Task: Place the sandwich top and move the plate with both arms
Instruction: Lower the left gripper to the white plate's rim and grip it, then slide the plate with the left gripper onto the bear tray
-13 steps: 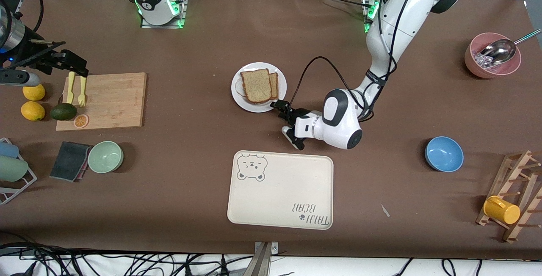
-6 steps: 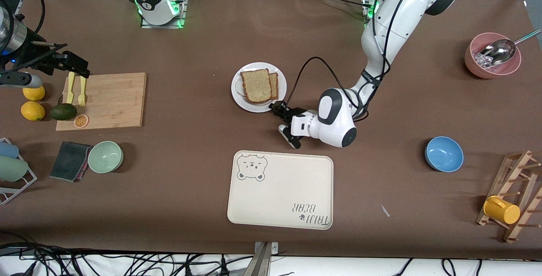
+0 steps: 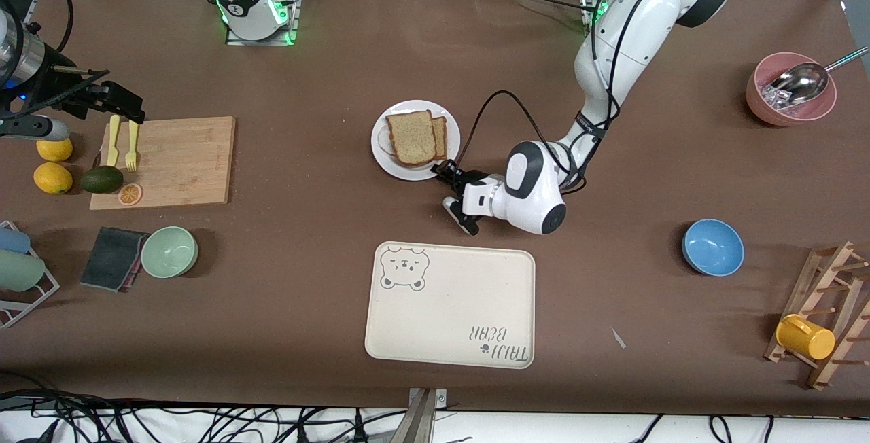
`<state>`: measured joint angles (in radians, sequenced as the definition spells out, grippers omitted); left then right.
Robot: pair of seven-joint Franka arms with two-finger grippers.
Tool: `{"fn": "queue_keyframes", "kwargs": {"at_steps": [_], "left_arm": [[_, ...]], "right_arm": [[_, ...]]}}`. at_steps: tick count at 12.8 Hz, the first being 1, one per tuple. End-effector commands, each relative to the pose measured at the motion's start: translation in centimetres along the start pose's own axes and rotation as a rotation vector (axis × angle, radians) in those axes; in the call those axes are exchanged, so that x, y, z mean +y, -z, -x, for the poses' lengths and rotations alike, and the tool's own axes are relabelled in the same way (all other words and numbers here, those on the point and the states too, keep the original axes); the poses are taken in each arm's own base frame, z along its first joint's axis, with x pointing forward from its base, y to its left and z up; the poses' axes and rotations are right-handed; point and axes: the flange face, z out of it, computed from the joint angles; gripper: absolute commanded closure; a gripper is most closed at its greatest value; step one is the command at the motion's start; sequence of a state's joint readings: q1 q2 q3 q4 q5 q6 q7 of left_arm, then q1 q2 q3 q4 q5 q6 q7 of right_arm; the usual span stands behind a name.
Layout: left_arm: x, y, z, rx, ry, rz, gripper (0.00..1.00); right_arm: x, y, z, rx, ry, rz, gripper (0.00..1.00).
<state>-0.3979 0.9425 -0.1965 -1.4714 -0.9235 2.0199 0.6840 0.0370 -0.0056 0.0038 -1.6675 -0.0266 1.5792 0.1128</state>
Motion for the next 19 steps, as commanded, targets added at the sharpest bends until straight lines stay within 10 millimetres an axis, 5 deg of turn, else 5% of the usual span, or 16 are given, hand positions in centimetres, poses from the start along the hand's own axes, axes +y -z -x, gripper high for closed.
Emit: {"fn": "queue_keyframes", "kwargs": {"at_steps": [1, 3, 8, 16, 19], "left_arm": [[0.6, -1.1, 0.0, 0.016, -0.021, 0.011, 0.9], [0.5, -1.2, 0.0, 0.02, -0.014, 0.019, 0.99], [1.4, 0.0, -0.3, 0.034, -0.015, 0.053, 1.0], [2.5, 8.4, -1.9, 0.182, -0.022, 0.157, 1.0], [1.4, 11.4, -2.3, 0.232, -0.016, 0.154, 1.0]], "right_arm": [[-0.1, 0.2, 0.2, -0.007, -0.011, -0.004, 0.0], [-0.1, 0.2, 0.2, -0.007, -0.01, -0.004, 0.0], [-0.2, 0.2, 0.2, -0.006, -0.008, -0.003, 0.0], [-0.2, 0.2, 0.2, -0.006, -0.006, -0.002, 0.0], [-0.3, 0.2, 0.2, -0.006, -0.005, -0.002, 0.0]]}}
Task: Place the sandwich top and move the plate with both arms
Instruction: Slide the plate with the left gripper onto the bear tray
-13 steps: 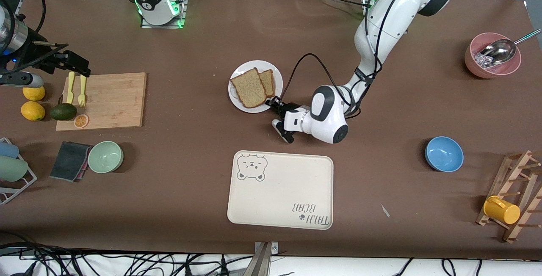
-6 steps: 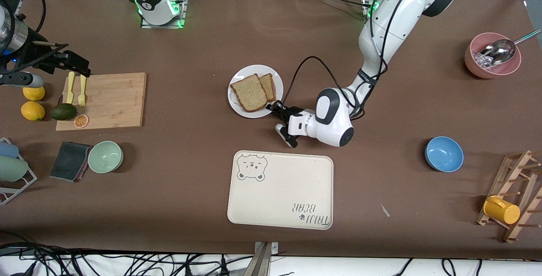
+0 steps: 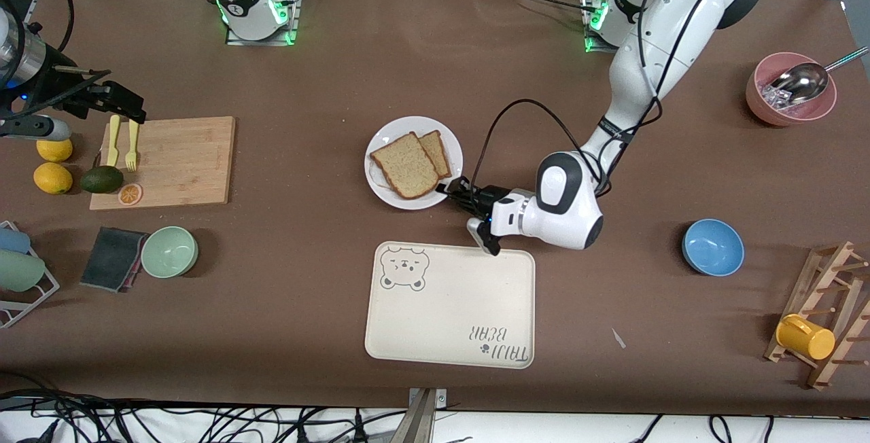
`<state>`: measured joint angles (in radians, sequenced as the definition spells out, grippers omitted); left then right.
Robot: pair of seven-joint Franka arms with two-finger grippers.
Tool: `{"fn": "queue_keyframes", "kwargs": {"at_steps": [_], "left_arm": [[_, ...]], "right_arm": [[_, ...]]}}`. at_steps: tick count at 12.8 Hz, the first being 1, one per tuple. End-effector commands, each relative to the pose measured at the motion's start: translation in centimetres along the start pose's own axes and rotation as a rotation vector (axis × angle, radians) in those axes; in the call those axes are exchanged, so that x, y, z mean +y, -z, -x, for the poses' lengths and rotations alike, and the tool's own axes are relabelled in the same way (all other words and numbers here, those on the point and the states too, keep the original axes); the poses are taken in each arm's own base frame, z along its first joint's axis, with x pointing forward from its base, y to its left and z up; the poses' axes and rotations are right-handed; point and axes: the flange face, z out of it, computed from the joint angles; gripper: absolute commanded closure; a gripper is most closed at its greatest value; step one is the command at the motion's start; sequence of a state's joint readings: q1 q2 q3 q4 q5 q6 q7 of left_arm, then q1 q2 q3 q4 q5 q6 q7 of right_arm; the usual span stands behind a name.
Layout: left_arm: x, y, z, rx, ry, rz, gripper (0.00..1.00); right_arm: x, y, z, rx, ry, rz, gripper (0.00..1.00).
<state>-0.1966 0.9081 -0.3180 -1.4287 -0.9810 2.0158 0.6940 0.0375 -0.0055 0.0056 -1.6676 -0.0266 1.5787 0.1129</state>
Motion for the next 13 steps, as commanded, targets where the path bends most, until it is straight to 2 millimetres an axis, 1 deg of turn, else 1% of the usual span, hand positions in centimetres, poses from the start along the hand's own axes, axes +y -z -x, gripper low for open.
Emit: {"fn": "queue_keyframes", "kwargs": {"at_steps": [1, 3, 4, 5, 6, 7, 8, 9, 10, 11, 12, 13], "left_arm": [[0.6, 2.7, -0.8, 0.057, 0.0, 0.037, 1.0], [-0.4, 6.2, -1.4, 0.111, 0.009, 0.031, 1.0], [-0.6, 7.8, -1.7, 0.135, 0.009, 0.029, 1.0], [-1.0, 8.9, -1.8, 0.153, 0.012, 0.025, 1.0], [-1.3, 11.2, -2.3, 0.189, 0.012, 0.018, 1.0], [-1.8, 14.2, -2.6, 0.235, 0.018, 0.016, 1.0], [-1.9, 16.0, -2.9, 0.264, 0.037, 0.013, 1.0], [-1.5, 17.6, -3.4, 0.292, 0.064, 0.02, 1.0], [-1.3, 18.5, -3.7, 0.313, 0.079, 0.017, 1.0], [-1.5, 19.7, -4.2, 0.338, 0.082, 0.013, 1.0], [-2.1, 20.5, -4.5, 0.361, 0.089, 0.006, 1.0], [-3.2, 20.5, -4.6, 0.392, 0.109, -0.003, 1.0]], "right_arm": [[-0.1, 0.2, 0.1, -0.006, -0.009, -0.003, 0.0], [-0.2, 0.2, 0.2, -0.006, -0.007, -0.003, 0.0], [-0.2, 0.2, 0.2, -0.006, -0.007, -0.003, 0.0], [-0.2, 0.2, 0.2, -0.006, -0.007, -0.003, 0.0], [-0.2, 0.2, 0.2, -0.006, -0.007, -0.004, 0.0], [-0.1, 0.2, 0.1, -0.006, -0.009, -0.004, 0.0], [-0.2, 0.2, 0.2, -0.006, -0.007, -0.003, 0.0], [-0.2, 0.2, 0.2, -0.006, -0.007, -0.004, 0.0], [-0.1, 0.2, 0.1, -0.006, -0.009, -0.004, 0.0], [-0.2, 0.2, 0.2, -0.006, -0.007, -0.004, 0.0], [-0.2, 0.2, 0.2, -0.006, -0.007, -0.004, 0.0], [-0.2, 0.2, 0.2, -0.006, -0.007, -0.004, 0.0]]}}
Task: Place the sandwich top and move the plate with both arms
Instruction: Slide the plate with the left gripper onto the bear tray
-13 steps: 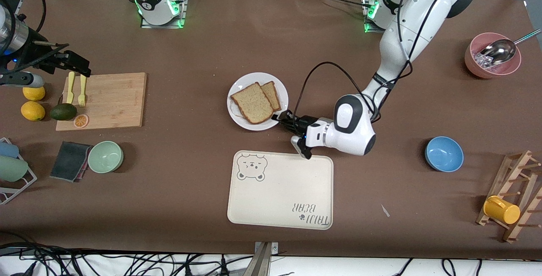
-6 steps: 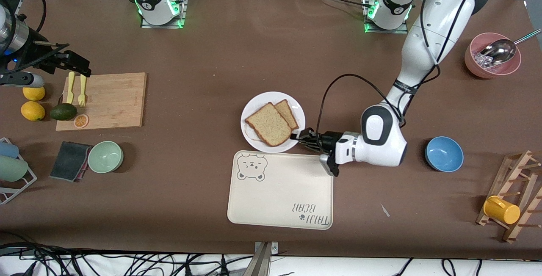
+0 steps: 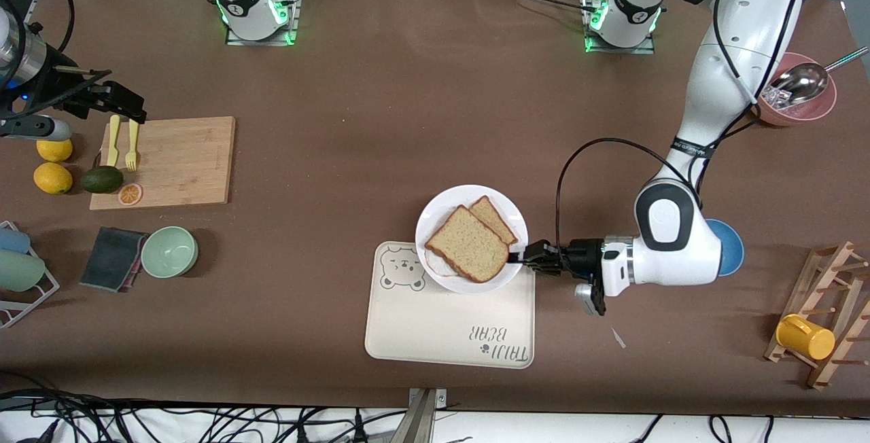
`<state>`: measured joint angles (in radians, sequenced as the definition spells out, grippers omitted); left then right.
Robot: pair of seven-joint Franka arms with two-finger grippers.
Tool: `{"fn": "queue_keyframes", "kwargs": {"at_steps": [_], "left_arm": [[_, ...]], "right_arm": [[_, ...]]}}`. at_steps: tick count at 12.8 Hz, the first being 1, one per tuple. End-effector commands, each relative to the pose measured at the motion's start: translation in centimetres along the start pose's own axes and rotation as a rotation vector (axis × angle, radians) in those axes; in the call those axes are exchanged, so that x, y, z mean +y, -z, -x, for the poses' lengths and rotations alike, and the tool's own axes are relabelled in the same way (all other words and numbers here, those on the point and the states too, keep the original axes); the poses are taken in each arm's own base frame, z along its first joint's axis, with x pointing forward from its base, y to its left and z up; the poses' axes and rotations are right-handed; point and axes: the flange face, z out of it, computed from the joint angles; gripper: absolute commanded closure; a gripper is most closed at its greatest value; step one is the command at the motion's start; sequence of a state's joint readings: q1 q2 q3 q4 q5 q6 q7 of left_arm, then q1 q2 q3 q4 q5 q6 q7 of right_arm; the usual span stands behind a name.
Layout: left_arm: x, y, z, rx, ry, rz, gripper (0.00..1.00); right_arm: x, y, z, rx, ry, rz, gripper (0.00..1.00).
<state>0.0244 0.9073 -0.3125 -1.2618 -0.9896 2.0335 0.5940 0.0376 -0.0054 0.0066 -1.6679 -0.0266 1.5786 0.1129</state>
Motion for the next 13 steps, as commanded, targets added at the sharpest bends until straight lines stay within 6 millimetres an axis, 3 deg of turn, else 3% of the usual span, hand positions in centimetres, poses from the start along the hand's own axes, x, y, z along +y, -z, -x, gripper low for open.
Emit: {"fn": "queue_keyframes", "kwargs": {"at_steps": [1, 3, 5, 9, 13], "left_arm": [[-0.8, -0.4, -1.1, 0.084, 0.045, 0.02, 1.0], [-1.0, -0.5, -1.9, 0.196, 0.072, -0.062, 1.0], [-0.9, -2.5, -2.2, 0.23, 0.115, -0.083, 1.0], [-4.0, -2.8, -2.2, 0.265, 0.148, -0.08, 1.0], [-6.7, -5.6, -1.1, 0.267, 0.182, -0.106, 1.0]], "right_arm": [[-0.1, 0.2, 0.2, -0.006, -0.008, -0.004, 0.0], [-0.1, 0.2, 0.1, -0.006, -0.01, -0.004, 0.0], [-0.1, 0.2, 0.1, -0.006, -0.01, -0.004, 0.0], [0.0, 0.2, 0.1, -0.006, -0.01, -0.004, 0.0], [0.0, 0.2, 0.1, -0.006, -0.01, -0.005, 0.0]]}}
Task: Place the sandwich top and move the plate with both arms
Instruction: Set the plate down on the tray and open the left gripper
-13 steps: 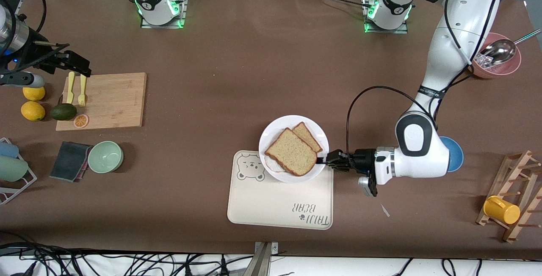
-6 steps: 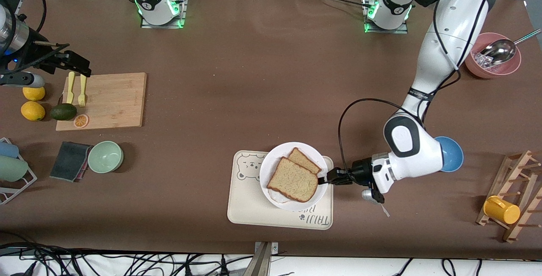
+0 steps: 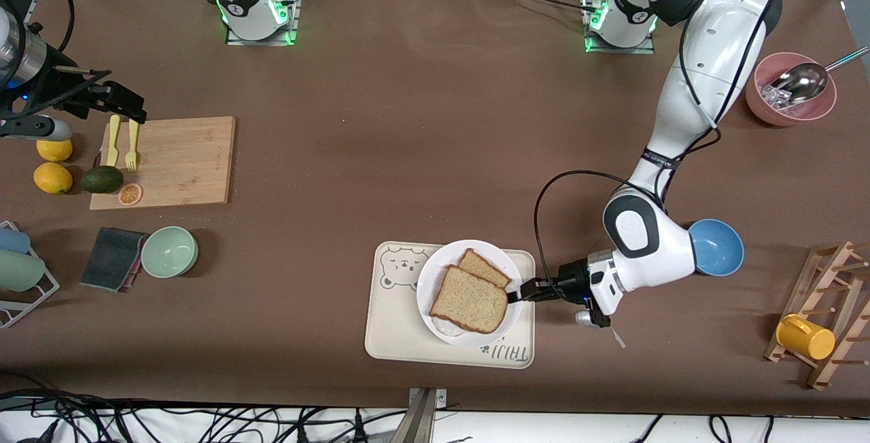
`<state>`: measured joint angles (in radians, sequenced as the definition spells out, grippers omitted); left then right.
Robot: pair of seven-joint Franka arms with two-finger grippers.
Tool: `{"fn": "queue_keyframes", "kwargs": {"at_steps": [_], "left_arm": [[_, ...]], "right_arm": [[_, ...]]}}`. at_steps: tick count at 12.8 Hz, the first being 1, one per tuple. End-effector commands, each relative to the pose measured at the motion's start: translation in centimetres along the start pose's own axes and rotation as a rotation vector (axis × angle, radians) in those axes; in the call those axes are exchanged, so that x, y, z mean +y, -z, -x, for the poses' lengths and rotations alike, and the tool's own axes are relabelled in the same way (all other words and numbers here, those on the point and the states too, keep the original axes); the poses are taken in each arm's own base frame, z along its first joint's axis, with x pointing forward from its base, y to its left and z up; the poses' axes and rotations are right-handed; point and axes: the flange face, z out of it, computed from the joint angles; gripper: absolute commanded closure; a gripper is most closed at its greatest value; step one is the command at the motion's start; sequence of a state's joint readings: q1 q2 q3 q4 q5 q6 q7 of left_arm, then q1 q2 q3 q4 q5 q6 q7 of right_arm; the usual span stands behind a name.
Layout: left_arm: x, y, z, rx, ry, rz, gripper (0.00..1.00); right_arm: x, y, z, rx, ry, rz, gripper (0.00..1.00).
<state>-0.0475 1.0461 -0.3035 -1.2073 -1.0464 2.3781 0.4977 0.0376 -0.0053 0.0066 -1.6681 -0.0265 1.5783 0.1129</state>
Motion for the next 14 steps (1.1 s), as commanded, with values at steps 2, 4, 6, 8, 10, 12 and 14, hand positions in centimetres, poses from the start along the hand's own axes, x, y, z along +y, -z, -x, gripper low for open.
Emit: {"fn": "queue_keyframes", "kwargs": {"at_steps": [2, 4, 6, 8, 10, 12, 14], "left_arm": [[0.4, -2.4, -0.3, 0.057, -0.001, 0.022, 1.0], [0.2, -3.6, -0.5, 0.074, -0.043, 0.025, 1.0], [-0.1, -4.5, -0.2, 0.07, -0.067, 0.027, 1.0], [-0.9, -4.9, 0.3, 0.069, -0.082, 0.037, 1.0], [-1.3, -5.0, 0.5, 0.064, -0.078, 0.034, 1.0], [-1.1, -4.8, 0.5, 0.061, -0.086, 0.026, 0.11], [0.1, -3.4, -0.4, 0.074, -0.108, 0.019, 0.0]], "right_arm": [[0.0, 0.3, 0.1, -0.005, -0.01, -0.005, 0.0], [0.0, 0.2, 0.1, -0.007, -0.011, -0.004, 0.0], [0.0, 0.2, 0.1, -0.007, -0.01, -0.004, 0.0], [0.0, 0.3, 0.1, -0.005, -0.01, -0.005, 0.0], [0.0, 0.2, 0.1, -0.007, -0.008, -0.004, 0.0], [0.0, 0.2, 0.1, -0.007, -0.01, -0.004, 0.0], [0.0, 0.2, 0.1, -0.007, -0.008, -0.004, 0.0]]}}
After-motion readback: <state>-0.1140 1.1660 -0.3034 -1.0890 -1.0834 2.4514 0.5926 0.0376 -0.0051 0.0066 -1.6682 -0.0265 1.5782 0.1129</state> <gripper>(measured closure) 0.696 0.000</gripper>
